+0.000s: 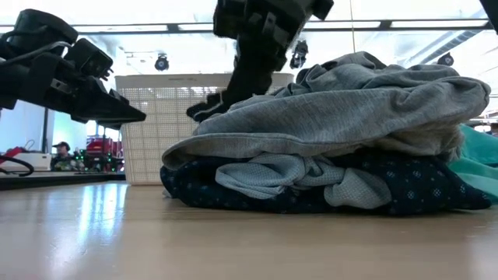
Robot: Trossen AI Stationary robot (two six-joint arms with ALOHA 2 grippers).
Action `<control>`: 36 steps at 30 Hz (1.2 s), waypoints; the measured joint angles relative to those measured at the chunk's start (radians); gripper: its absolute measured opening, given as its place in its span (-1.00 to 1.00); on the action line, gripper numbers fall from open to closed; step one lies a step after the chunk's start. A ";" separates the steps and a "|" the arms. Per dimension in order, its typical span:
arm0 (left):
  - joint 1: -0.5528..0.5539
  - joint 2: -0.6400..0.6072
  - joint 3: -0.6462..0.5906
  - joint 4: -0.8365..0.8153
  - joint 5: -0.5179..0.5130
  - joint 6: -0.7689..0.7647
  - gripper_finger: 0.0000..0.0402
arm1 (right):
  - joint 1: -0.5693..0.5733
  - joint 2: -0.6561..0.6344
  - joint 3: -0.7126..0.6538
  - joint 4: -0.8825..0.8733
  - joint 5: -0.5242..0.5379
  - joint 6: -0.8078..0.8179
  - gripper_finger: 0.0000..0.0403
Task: Sort clothes
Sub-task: Put the black sock into the white laundry bin
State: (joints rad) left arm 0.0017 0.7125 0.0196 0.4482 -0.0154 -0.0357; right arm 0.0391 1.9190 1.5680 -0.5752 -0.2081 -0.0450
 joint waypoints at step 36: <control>0.000 0.006 0.000 0.027 0.000 0.000 -0.75 | -0.275 0.000 0.768 -0.222 0.289 -0.295 -1.00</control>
State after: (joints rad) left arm 0.0017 0.7185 0.0196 0.4748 -0.0154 -0.0357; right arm -0.2357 1.9194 2.3363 -0.7977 0.0813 -0.3397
